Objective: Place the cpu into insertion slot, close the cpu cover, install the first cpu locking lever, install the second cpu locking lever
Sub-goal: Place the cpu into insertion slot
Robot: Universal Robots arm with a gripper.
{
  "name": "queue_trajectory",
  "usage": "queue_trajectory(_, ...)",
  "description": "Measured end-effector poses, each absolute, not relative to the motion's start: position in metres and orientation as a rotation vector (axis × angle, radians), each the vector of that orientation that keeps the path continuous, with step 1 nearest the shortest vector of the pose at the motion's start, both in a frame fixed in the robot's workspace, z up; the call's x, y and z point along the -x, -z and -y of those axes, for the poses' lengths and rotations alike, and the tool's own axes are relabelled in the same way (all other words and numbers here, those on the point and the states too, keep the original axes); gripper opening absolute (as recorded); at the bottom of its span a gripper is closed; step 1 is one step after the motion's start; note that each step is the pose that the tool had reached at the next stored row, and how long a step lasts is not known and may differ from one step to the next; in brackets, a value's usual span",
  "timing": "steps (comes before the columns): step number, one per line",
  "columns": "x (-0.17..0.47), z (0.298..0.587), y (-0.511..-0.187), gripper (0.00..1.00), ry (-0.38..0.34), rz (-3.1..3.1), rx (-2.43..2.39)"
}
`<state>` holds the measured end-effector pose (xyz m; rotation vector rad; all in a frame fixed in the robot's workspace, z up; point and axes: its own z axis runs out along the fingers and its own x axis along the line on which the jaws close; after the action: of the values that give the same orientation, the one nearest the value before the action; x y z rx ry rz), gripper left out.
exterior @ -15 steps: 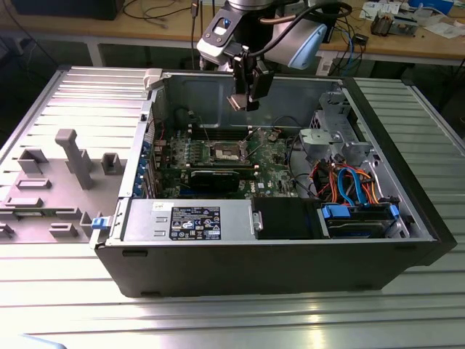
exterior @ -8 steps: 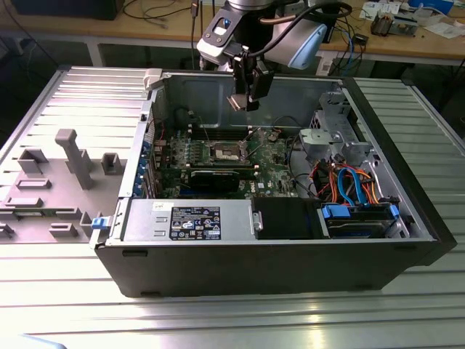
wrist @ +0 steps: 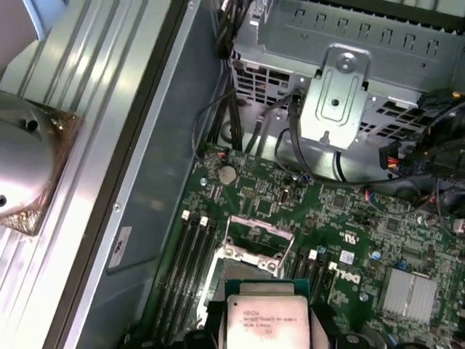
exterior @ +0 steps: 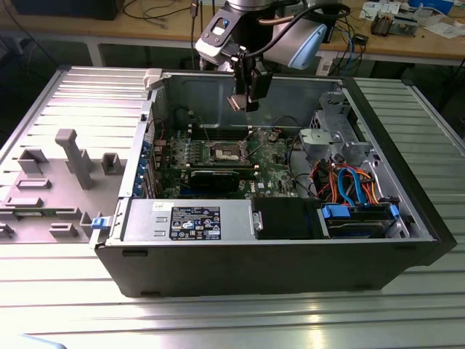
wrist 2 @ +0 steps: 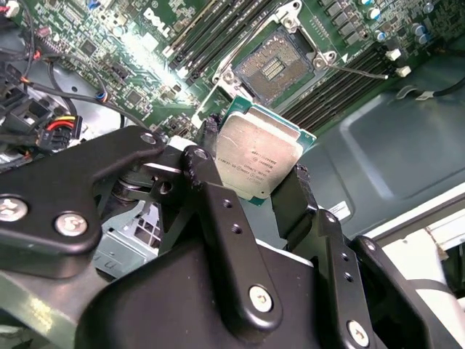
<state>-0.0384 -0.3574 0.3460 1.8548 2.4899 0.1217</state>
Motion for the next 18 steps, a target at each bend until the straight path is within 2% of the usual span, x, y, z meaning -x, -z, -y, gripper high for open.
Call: queue_trajectory(18,0.039,0.356,-0.32,0.54,-0.108,-2.292,-2.09)
